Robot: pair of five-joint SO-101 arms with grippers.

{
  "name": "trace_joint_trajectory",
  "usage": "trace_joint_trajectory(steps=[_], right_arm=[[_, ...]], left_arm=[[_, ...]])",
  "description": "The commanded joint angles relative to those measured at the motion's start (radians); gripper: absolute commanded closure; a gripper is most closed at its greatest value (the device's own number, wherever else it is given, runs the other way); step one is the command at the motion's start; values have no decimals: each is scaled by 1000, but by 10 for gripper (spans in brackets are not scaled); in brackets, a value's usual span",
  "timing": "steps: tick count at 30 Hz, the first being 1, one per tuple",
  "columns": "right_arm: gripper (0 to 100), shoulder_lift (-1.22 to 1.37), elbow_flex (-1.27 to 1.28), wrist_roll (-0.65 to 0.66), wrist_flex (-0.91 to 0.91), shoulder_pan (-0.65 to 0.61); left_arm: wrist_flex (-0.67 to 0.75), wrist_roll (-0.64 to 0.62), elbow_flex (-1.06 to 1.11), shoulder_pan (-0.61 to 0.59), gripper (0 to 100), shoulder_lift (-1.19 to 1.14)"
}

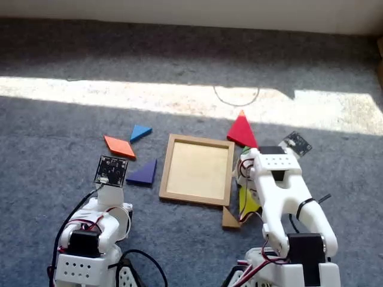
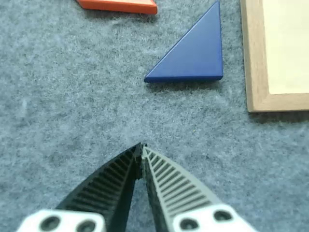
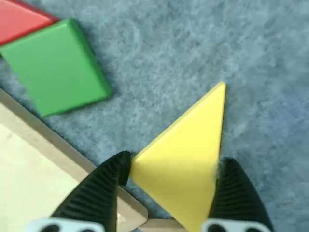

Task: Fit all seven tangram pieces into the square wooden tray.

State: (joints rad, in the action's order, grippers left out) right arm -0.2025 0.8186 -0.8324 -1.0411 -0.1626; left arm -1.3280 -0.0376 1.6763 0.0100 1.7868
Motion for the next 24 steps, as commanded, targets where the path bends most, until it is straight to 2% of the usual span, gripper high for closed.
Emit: trace_joint_trajectory(steps=[1,8,15,20,24], right_arm=[[878,-128,-88,49,-107,-18],[878,-335,-97,137,-128,-114],[878,-355,-94,207,-77,-173],[878,-367,-94,222,-143,-289],[878,-367,-94,414,-214,-386]], left_arm=[[-6,8,21,-8,994,25],[-6,8,21,-8,994,25],[-6,8,21,-8,994,25],[-6,8,21,-8,994,25],[-6,8,21,-8,994,25]])
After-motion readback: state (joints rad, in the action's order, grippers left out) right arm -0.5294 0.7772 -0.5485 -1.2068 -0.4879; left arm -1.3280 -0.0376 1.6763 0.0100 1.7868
